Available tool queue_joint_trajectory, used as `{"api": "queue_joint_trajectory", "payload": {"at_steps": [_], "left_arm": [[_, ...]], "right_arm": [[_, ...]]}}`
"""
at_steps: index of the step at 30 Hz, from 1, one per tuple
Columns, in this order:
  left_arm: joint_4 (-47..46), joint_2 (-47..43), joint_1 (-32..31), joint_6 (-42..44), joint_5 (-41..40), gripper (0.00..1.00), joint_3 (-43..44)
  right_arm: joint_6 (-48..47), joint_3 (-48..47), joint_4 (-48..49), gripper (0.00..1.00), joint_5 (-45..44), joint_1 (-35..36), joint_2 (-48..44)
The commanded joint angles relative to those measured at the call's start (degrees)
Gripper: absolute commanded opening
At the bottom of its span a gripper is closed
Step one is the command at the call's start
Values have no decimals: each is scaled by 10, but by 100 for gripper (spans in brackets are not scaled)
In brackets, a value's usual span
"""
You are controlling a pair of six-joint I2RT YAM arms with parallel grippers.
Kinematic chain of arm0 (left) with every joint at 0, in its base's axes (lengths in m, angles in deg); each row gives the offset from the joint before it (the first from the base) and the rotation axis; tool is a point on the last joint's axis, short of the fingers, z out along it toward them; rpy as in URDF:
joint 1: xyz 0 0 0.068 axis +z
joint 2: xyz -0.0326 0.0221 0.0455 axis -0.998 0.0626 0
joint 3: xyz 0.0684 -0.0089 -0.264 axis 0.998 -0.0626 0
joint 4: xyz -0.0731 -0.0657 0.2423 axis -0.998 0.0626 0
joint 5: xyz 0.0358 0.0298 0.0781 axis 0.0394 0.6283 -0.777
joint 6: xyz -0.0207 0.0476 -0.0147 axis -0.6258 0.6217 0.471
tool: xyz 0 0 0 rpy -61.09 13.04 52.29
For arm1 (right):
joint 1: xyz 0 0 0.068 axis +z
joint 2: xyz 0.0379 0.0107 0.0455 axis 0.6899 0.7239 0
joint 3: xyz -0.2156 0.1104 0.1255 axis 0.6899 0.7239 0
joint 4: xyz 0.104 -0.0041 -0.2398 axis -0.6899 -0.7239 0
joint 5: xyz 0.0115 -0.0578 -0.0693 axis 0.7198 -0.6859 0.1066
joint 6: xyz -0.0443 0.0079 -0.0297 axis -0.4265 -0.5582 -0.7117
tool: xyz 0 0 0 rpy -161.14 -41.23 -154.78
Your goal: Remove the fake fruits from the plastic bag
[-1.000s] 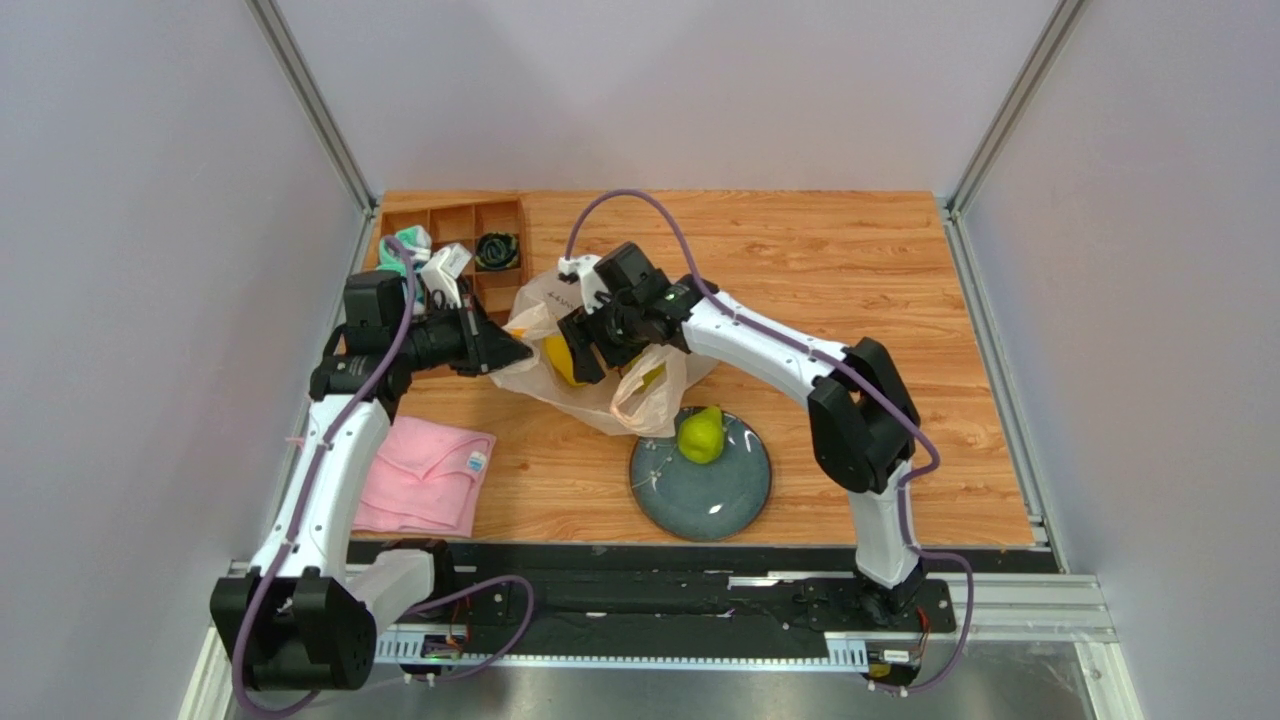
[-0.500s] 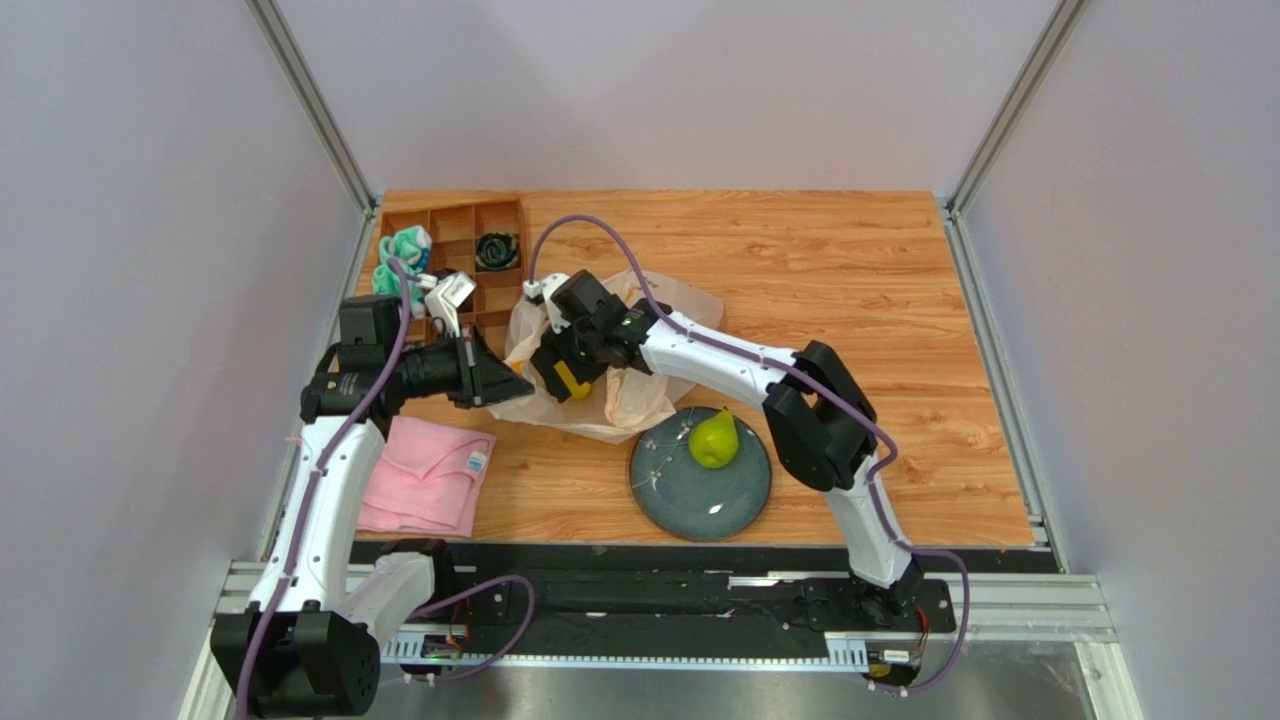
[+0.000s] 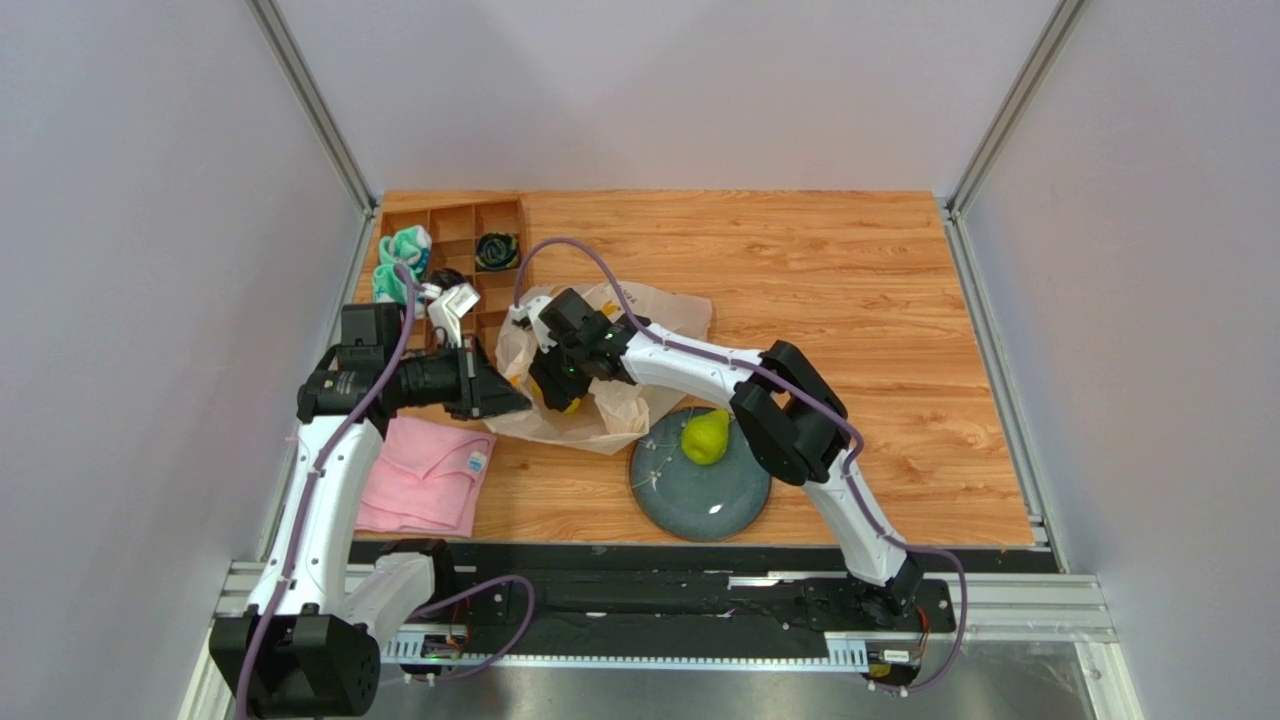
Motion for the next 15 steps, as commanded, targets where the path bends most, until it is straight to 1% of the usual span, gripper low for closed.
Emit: {"api": "queue_joint_trajectory", "payload": {"at_steps": [1, 3, 7, 10, 11, 13, 15], "left_arm": [[-8, 11, 4, 3, 0, 0, 28], [-38, 18, 4, -6, -15, 0, 34], [-103, 47, 3, -35, -47, 0, 63], [-152, 79, 4, -76, -60, 0, 76], [-174, 88, 4, -84, -59, 0, 78], [-190, 110, 3, -100, -57, 0, 83], [-205, 131, 4, -107, -56, 0, 87]], "right_arm": [[-47, -33, -12, 44, 53, -11, -29], [-73, -35, -44, 41, 75, -17, -67], [-129, -28, -110, 38, 132, -34, -148], [-191, -17, -204, 38, 161, -36, -199], [-205, -10, -217, 37, 156, -35, -211], [-239, 18, -235, 36, 149, -40, -244], [-259, 34, -239, 36, 170, -45, -264]]}}
